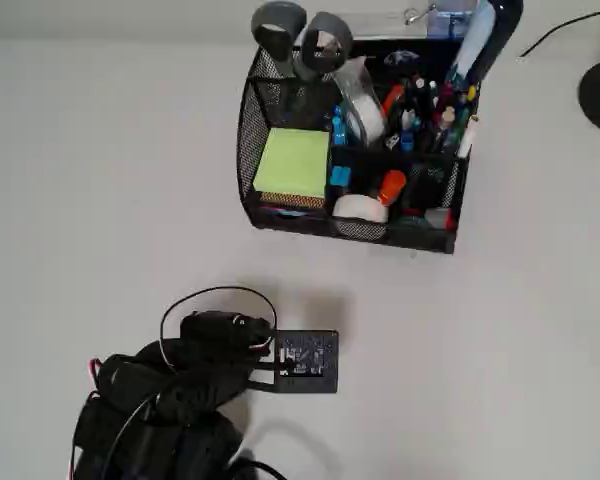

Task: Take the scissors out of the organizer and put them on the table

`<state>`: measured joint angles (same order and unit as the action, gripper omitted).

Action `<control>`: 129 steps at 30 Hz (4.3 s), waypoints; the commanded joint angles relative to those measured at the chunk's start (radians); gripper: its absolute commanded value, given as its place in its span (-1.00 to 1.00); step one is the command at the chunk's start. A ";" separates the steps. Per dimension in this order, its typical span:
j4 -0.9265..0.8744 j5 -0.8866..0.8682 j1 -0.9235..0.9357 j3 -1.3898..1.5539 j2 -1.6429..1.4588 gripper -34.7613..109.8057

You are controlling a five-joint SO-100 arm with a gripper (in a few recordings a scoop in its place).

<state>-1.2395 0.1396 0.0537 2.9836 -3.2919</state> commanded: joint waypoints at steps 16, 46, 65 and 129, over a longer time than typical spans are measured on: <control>0.014 -0.008 -0.011 0.002 0.003 -0.52; 0.014 -0.002 -0.020 0.002 0.003 -0.51; 0.718 0.255 0.015 -0.172 0.179 -0.15; 0.969 -0.259 0.072 -1.488 1.453 -0.52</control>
<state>-0.3037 -0.0813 0.1089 1.5677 -1.7181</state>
